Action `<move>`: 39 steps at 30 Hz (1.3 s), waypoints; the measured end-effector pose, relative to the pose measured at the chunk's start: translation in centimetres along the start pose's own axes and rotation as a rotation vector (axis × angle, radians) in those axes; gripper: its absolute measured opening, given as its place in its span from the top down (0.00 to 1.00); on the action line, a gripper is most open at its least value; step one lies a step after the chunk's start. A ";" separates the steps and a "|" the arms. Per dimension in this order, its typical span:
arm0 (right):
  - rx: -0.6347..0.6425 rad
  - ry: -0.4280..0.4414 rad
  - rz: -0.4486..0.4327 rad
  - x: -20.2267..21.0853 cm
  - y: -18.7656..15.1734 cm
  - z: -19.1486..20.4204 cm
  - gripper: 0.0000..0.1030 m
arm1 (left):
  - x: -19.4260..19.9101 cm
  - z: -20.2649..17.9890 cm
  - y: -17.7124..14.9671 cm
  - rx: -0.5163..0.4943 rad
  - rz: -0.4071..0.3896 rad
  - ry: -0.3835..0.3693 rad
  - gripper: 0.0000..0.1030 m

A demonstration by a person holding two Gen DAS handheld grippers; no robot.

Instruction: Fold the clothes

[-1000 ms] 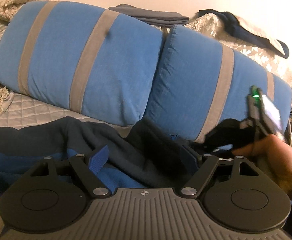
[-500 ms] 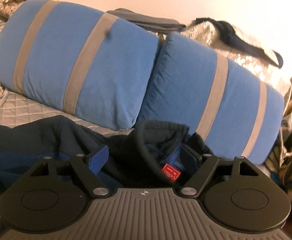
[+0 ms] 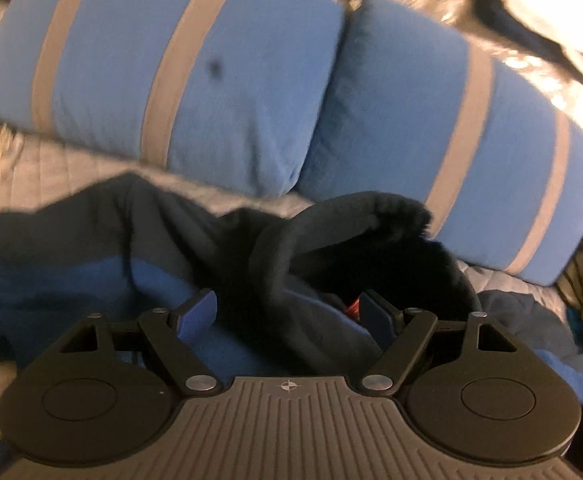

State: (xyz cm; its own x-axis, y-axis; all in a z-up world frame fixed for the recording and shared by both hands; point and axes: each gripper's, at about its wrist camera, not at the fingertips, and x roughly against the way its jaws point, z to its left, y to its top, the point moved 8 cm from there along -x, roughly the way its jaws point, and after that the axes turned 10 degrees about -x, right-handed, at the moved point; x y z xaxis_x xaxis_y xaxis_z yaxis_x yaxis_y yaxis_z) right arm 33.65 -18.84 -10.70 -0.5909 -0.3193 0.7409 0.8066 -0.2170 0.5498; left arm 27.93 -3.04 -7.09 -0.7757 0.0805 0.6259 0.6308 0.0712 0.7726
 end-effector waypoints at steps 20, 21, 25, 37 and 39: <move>-0.082 0.029 0.008 0.4 1.5 -3.3 0.83 | -3.1 5.6 -0.5 -0.165 0.056 0.090 0.40; -0.116 0.040 0.019 0.3 1.6 -3.7 0.83 | -3.1 5.5 -0.8 -0.168 0.051 0.091 0.40; -0.232 0.088 0.059 -0.1 1.6 -5.1 0.74 | -3.5 5.9 -1.0 -0.135 0.060 0.068 0.41; 0.394 -0.045 -0.265 3.6 0.4 2.3 0.08 | -3.6 6.6 -1.3 -0.102 0.054 0.080 0.39; 0.543 -0.038 -0.313 3.9 -0.6 4.1 0.00 | -3.7 6.7 -1.3 -0.101 0.052 0.076 0.39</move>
State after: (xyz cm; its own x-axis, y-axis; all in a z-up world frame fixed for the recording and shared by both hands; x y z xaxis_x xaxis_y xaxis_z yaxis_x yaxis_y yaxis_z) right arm 30.80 -16.13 -6.55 -0.8062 -0.2810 0.5206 0.4786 0.2076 0.8532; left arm 30.10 3.18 -11.16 -0.7434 0.0058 0.6689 0.6684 -0.0317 0.7431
